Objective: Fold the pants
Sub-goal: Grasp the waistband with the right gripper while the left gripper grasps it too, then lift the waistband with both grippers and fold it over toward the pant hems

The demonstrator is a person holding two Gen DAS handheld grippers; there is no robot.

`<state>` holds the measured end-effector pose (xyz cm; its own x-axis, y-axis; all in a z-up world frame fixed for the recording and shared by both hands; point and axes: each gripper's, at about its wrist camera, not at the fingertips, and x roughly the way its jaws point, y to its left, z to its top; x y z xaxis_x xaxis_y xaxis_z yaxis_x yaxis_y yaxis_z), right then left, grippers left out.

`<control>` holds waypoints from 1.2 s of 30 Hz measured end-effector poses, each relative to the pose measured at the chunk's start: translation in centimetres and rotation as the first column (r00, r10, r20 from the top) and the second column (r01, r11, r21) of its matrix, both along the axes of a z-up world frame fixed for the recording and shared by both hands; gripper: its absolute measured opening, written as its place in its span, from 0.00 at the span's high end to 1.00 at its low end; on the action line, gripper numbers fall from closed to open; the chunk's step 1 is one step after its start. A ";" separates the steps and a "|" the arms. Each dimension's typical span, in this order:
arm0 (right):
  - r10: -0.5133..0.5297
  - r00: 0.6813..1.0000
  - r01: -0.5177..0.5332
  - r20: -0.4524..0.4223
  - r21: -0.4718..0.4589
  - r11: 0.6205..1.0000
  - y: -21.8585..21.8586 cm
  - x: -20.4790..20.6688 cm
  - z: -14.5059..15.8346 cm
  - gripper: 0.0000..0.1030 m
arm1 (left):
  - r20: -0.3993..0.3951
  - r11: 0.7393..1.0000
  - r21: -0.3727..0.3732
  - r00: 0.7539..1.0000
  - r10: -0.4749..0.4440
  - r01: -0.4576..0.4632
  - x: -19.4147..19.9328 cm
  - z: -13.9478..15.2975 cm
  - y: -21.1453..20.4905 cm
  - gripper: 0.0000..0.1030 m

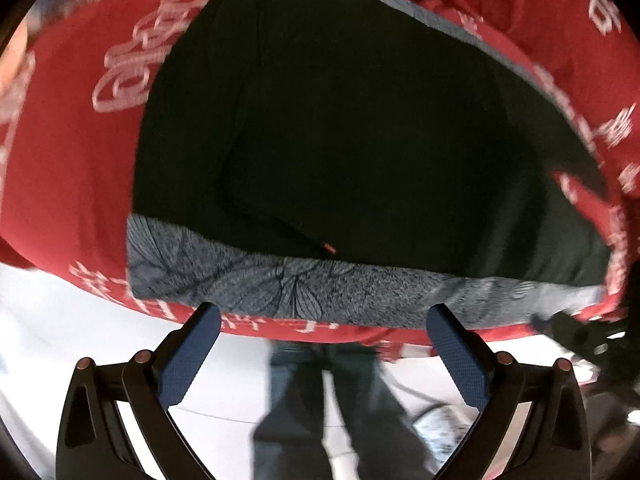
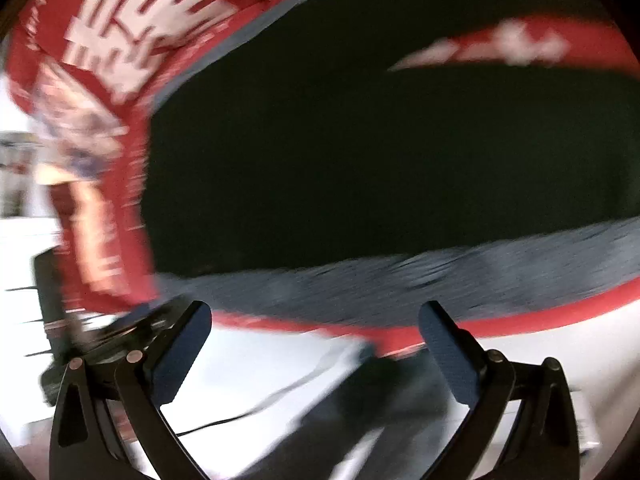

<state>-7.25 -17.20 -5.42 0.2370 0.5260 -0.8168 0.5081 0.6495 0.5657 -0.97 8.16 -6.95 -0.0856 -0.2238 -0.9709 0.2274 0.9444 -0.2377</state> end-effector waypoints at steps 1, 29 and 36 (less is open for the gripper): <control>0.000 1.000 0.000 -0.007 0.051 0.999 0.7 -0.2 -1.0 0.04 | -0.008 0.999 -0.030 1.000 0.015 -0.016 0.0 -0.2 0.8 0.00; -0.201 0.967 0.137 0.158 0.342 0.930 1.4 -2.4 -5.0 0.31 | -0.148 0.891 -0.371 0.963 0.223 -0.263 2.3 -3.5 4.8 0.41; -0.401 0.913 0.373 0.067 0.257 0.892 -4.7 -9.1 -6.5 0.31 | -0.115 0.922 -0.347 0.983 0.139 -0.171 2.6 -2.6 3.9 0.43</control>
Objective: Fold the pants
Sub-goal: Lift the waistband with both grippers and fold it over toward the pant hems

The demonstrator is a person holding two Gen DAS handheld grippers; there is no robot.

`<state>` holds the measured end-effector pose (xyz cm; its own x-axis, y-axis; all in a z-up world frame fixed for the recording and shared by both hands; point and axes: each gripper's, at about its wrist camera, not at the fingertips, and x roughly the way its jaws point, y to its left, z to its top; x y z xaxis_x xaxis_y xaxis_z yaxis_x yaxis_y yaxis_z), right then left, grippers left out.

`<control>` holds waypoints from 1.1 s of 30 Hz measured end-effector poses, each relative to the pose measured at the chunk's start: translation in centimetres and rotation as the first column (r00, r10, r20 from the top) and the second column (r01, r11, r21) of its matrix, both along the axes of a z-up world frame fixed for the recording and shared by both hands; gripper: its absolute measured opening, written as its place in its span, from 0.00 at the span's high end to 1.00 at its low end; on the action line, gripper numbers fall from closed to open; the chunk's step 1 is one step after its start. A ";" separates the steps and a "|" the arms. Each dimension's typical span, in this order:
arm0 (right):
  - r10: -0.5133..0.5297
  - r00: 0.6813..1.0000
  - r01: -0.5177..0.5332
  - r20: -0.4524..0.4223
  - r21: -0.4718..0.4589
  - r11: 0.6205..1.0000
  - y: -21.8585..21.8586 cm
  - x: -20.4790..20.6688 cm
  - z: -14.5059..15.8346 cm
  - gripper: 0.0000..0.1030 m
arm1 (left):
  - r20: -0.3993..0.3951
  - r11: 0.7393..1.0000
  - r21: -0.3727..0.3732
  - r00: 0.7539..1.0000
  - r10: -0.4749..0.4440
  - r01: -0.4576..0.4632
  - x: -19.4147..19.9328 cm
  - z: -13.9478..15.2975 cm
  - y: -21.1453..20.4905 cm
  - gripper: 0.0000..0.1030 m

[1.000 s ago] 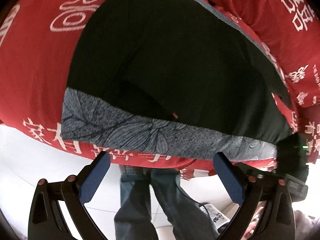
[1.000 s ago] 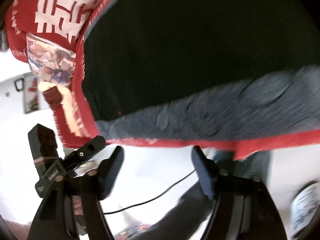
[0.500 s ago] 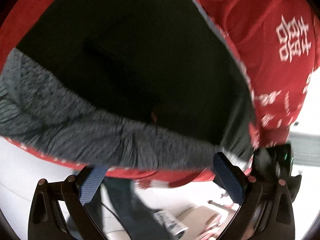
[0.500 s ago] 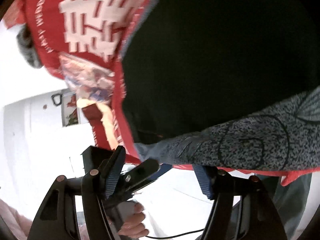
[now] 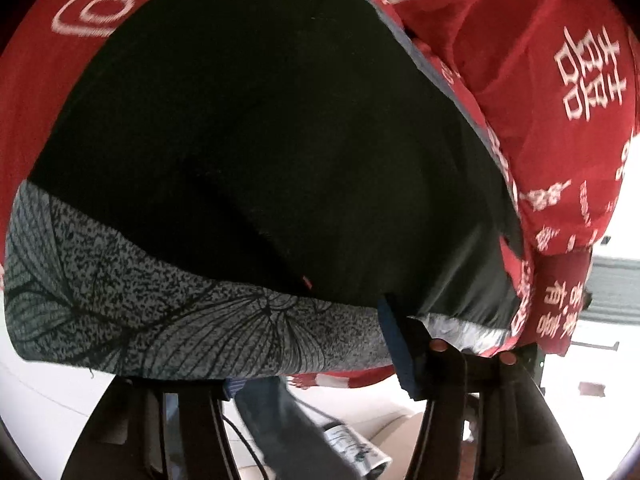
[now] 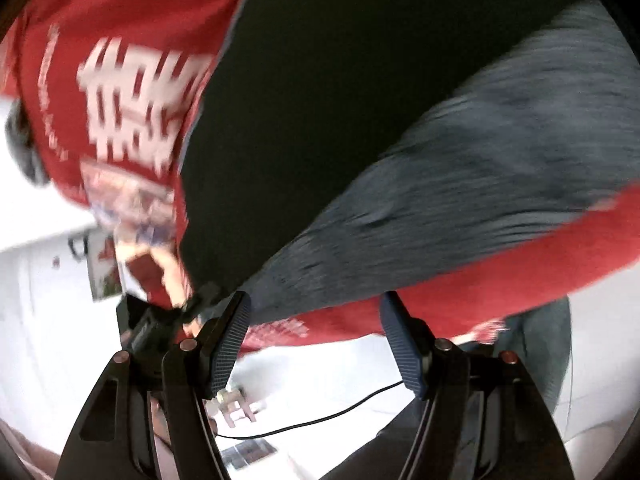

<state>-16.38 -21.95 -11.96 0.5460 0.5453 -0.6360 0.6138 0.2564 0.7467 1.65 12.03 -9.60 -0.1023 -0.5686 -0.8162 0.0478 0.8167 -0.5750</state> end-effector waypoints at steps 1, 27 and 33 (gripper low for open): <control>-0.031 1.000 0.031 -0.001 0.009 0.999 -0.6 -0.6 -0.3 0.31 | -0.002 1.000 0.005 1.000 -0.005 0.005 0.1 -0.2 -0.3 0.43; 0.252 0.953 -0.226 0.166 -0.158 0.961 -14.2 23.9 10.6 0.95 | 0.391 0.985 0.140 0.920 0.035 -0.097 16.9 9.8 -9.0 0.60; 0.359 0.933 -0.356 -0.008 -0.144 0.923 -15.3 33.0 2.6 0.91 | 0.378 0.876 0.402 0.920 0.105 -0.265 22.2 3.5 -8.9 0.34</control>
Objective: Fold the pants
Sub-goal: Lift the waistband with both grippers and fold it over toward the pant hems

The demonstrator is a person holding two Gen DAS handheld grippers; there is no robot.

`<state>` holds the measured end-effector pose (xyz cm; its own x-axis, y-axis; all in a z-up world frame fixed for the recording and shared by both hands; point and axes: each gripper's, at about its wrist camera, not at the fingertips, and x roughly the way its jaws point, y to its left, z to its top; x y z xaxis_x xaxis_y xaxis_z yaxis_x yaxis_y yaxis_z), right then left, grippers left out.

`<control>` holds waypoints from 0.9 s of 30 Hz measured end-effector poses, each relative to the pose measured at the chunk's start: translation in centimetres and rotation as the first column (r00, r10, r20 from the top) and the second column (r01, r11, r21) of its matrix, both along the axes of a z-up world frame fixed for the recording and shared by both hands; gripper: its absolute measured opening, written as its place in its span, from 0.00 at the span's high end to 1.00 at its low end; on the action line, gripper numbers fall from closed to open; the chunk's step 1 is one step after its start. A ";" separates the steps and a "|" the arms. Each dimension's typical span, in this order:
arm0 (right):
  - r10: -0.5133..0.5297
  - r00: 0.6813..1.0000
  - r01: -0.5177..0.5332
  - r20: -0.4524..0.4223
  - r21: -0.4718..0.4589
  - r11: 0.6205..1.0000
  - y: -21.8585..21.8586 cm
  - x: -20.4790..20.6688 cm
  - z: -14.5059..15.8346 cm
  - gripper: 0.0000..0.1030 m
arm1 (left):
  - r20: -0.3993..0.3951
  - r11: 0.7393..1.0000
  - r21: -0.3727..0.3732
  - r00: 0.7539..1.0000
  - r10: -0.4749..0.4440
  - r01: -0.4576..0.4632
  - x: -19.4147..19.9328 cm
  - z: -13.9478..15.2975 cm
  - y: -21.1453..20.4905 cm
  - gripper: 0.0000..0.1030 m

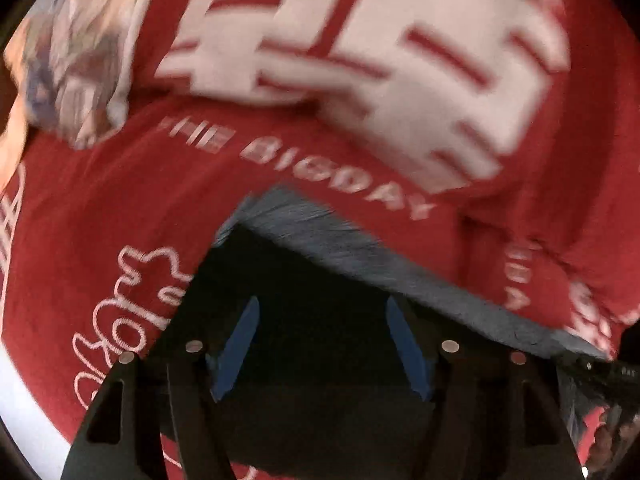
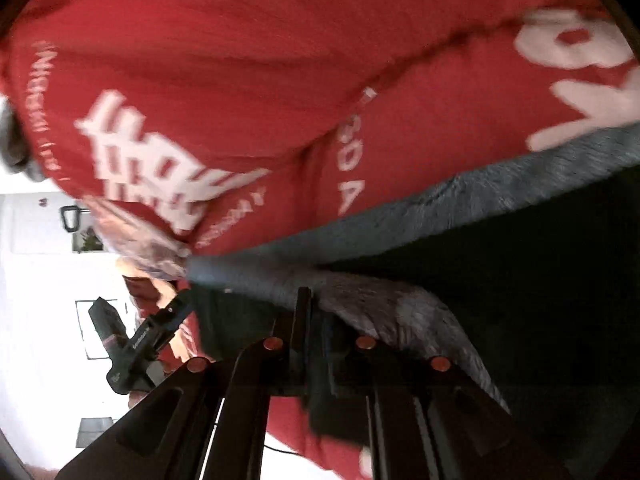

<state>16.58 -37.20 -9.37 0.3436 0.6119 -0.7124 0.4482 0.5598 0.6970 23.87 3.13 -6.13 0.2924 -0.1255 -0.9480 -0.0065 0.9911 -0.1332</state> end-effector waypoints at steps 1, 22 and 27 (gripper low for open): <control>0.014 0.999 -0.014 -0.041 -0.003 1.000 0.1 0.8 -1.3 0.89 | 0.000 0.999 0.018 0.999 0.036 -0.036 0.3 -0.1 0.7 0.34; -0.248 0.963 0.222 -0.101 -0.216 0.951 -9.3 -25.0 5.6 0.36 | -0.194 0.704 -0.288 0.681 -0.706 0.649 -19.3 0.1 -28.2 0.34; -0.415 0.895 0.359 -0.165 -0.288 0.888 -10.5 -34.9 4.8 0.36 | -0.213 0.648 -0.295 0.613 -0.761 0.702 -21.7 -1.8 -33.2 0.34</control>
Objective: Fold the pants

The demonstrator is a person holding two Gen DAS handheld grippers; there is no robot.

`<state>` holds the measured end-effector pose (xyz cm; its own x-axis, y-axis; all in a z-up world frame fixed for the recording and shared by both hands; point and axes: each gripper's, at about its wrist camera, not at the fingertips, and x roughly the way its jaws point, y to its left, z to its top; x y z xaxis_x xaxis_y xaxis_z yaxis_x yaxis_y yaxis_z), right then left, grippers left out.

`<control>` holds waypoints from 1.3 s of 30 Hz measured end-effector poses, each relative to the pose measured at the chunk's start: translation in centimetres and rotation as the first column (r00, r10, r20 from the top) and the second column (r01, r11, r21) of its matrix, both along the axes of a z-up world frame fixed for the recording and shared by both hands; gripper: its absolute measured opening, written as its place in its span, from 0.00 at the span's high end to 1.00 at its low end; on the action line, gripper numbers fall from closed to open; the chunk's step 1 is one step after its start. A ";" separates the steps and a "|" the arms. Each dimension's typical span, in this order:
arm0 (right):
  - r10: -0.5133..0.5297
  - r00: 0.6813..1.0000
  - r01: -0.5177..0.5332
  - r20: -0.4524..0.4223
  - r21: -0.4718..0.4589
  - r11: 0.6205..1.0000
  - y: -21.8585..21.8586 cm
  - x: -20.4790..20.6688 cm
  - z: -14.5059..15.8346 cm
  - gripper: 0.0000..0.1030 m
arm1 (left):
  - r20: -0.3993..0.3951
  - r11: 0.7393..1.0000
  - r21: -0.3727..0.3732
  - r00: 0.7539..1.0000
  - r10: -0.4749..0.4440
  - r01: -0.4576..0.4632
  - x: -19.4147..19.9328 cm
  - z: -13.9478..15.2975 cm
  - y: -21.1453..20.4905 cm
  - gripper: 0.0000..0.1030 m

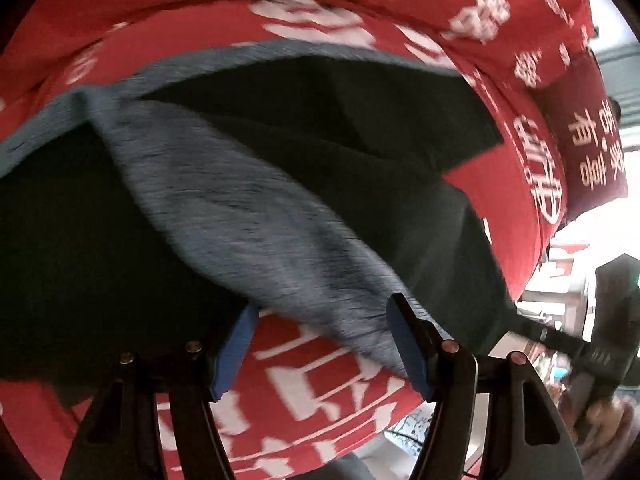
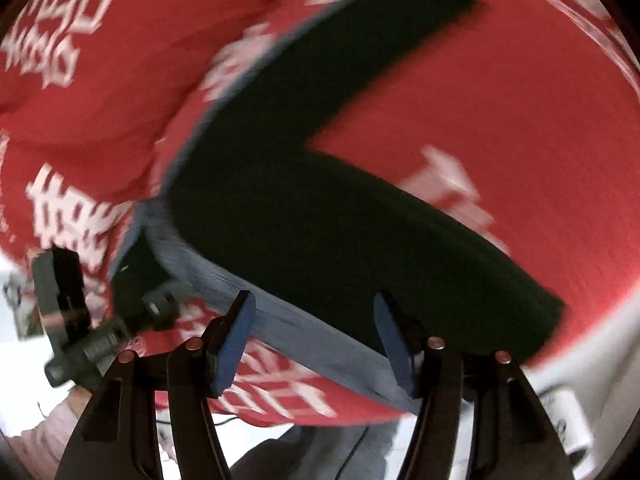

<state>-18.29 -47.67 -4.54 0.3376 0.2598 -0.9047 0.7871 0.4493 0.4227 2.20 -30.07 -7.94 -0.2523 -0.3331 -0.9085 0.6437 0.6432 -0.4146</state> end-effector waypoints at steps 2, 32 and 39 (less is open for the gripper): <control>-0.087 0.996 0.086 -0.030 -0.018 0.996 0.3 -4.3 -0.7 0.36 | -0.018 1.000 -0.013 0.999 -0.029 0.028 -0.9 -0.6 -1.2 0.34; -0.021 0.888 -0.048 0.459 0.140 0.989 -17.6 8.1 6.2 0.86 | 0.255 0.971 -0.077 0.937 0.238 -0.226 5.2 7.3 -6.8 0.56; 0.083 0.937 -0.098 0.340 0.027 0.995 -22.4 16.0 5.1 0.42 | 0.347 0.954 -0.023 0.892 0.288 -0.299 7.0 7.8 -6.2 0.22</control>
<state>-2.25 -70.05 0.55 0.5946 0.3395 -0.7288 0.5518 0.4870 0.6770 9.24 -36.29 -0.14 0.1817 -0.3150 -0.9315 0.5221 0.8337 -0.1801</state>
